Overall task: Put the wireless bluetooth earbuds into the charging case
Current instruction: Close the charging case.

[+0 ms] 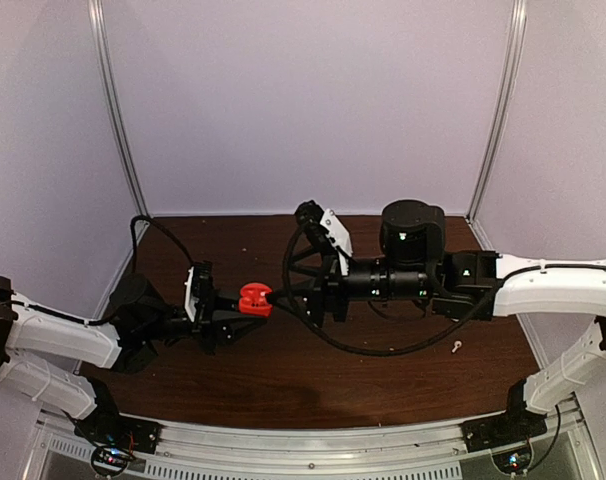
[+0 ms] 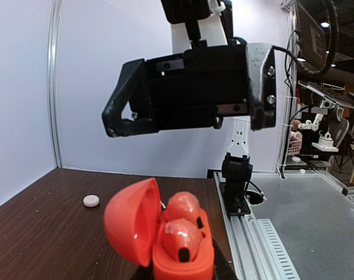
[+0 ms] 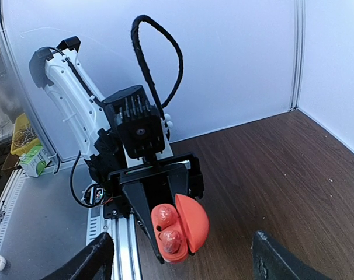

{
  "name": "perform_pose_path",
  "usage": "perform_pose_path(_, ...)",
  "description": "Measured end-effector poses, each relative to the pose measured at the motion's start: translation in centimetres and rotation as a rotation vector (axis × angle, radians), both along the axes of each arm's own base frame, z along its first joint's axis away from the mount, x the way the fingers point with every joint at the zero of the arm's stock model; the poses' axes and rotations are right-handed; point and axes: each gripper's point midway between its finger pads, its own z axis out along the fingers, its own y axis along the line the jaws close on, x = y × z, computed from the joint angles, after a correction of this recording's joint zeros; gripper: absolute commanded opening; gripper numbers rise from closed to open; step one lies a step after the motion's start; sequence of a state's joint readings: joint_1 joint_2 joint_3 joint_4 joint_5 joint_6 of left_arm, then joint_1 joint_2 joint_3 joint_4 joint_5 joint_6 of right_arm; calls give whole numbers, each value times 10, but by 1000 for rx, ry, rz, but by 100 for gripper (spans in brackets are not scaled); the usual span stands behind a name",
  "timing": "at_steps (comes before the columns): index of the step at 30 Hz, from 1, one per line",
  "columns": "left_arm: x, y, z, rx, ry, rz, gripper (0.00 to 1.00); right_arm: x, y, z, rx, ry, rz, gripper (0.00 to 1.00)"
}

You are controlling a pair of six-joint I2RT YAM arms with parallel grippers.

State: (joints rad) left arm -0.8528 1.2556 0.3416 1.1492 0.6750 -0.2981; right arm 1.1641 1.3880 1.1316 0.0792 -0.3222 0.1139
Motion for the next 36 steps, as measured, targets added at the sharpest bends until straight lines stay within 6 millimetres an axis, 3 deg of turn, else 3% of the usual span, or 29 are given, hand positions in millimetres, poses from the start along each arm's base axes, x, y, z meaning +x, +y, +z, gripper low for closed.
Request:
perform_pose_path(5,0,-2,-2,14,10,-7,0,6,7,-15,-29,22,22,80)
perform_pose_path(14,0,-3,-3,23,17,-13,0,-6,27,-49,-88,96,129,78)
perform_pose_path(27,1,-5,-2,23,16,-15,0,-11,30,-41,-66,97,165,71)
perform_pose_path(36,-1,-6,-2,24,15,-24,0,-8,28,-40,-64,91,162,54)
